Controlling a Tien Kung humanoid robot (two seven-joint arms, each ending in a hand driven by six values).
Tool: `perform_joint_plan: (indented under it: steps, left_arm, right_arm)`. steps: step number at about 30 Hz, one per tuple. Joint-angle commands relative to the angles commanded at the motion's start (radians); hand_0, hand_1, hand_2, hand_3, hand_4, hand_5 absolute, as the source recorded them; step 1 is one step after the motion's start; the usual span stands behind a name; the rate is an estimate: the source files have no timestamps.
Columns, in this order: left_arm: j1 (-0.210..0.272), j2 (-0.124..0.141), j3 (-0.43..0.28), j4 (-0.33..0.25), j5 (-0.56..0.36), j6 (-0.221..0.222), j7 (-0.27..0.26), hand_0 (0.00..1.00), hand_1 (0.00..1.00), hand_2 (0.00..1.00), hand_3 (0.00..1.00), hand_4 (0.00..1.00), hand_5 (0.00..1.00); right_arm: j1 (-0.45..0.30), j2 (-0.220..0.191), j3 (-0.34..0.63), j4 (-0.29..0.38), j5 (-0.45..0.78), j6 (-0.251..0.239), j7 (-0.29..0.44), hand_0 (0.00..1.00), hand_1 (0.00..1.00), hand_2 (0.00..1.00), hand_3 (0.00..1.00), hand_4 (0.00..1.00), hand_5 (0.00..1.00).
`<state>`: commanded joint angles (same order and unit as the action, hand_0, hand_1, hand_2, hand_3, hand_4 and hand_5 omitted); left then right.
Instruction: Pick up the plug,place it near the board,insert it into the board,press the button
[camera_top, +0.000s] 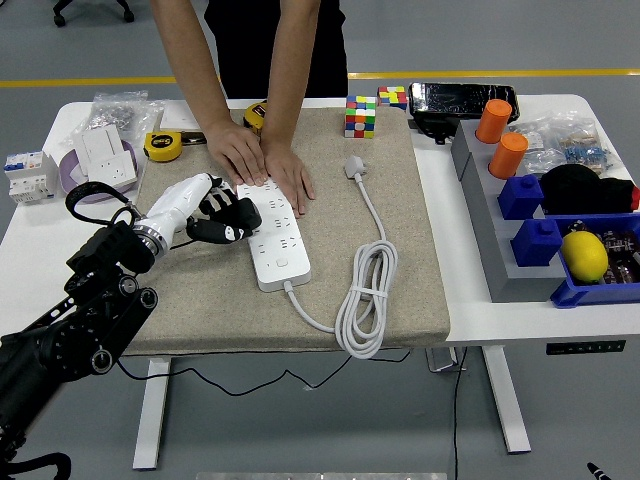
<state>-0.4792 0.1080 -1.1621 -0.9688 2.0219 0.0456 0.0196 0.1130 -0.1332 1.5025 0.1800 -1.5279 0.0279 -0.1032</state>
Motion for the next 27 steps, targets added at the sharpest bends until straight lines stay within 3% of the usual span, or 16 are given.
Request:
perform_joint_plan:
  steps: [7, 11, 17, 27]
  left_arm:
    - [0.025, 0.022, -0.049, -0.075, 0.002, 0.004, -0.002, 0.451, 0.387, 0.310, 0.332, 0.554, 0.075]
    - [0.035, 0.034, -0.077, -0.082, 0.008, 0.008, -0.003, 0.451, 0.387, 0.310, 0.332, 0.554, 0.075]
    - [0.042, 0.044, -0.102, -0.036, 0.013, 0.018, -0.010, 0.451, 0.388, 0.313, 0.336, 0.558, 0.079]
    - [0.048, 0.034, -0.098, 0.025, 0.010, 0.025, -0.017, 0.451, 0.403, 0.316, 0.343, 0.557, 0.085]
  right_arm:
    - [0.000, 0.000, -0.002, 0.000, 0.004, -0.001, 0.001, 0.893, 0.789, 0.760, 0.794, 0.998, 0.998]
    - [-0.002, 0.001, 0.000, 0.000, 0.002, -0.001, 0.001, 0.893, 0.789, 0.760, 0.794, 0.998, 0.998]
    - [-0.001, 0.002, -0.001, 0.000, 0.006, -0.001, 0.001, 0.891, 0.788, 0.760, 0.794, 0.998, 0.998]
    - [0.002, 0.002, 0.000, 0.000, 0.008, -0.002, 0.001, 0.892, 0.789, 0.760, 0.793, 0.998, 0.998]
